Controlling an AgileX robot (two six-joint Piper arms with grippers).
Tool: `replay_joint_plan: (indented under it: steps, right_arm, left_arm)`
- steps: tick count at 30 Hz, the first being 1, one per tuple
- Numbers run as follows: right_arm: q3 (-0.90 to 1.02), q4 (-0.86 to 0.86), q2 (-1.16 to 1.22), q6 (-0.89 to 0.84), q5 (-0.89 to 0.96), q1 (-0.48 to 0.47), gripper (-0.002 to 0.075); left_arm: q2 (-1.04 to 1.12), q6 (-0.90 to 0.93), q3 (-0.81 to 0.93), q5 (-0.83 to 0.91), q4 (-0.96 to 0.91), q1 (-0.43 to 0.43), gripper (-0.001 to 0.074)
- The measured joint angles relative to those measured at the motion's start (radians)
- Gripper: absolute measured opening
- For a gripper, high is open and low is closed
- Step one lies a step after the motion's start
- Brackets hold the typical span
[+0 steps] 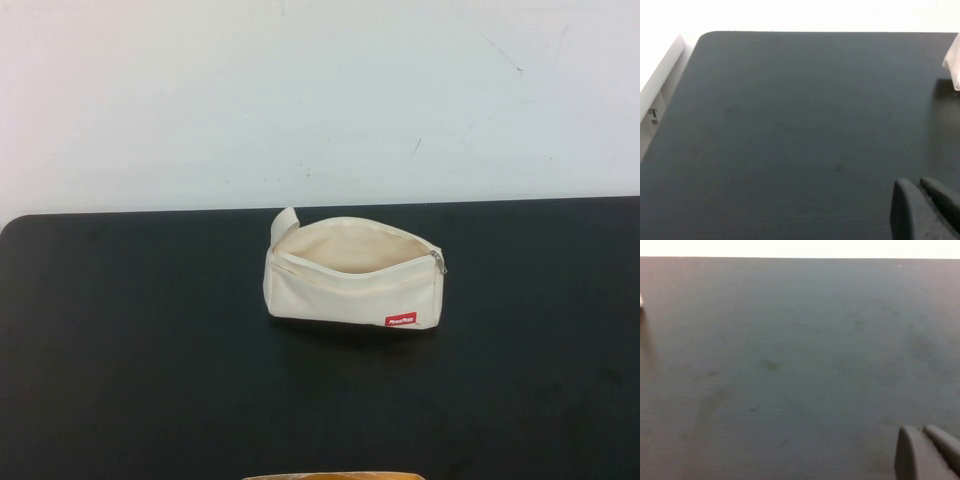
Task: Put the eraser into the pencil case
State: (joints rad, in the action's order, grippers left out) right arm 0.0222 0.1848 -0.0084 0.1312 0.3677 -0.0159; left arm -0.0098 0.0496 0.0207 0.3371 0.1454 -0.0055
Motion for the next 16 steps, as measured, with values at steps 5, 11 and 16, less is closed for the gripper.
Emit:
replay_joint_plan:
  steps: [5,11,16]
  right_arm:
    - [0.0,0.004,0.0,-0.002,0.004,-0.032,-0.0001]
    - [0.0,0.004,0.0,-0.003,0.004,-0.034,-0.0001]
    - [0.0,0.004,0.0,-0.003,0.004,-0.034,-0.0001]
  left_arm:
    - [0.0,0.0,0.0,0.0,0.0,0.0,-0.0001]
    - [0.0,0.0,0.0,0.0,0.0,0.0,-0.0001]
    - [0.0,0.0,0.0,0.0,0.0,0.0,-0.0001]
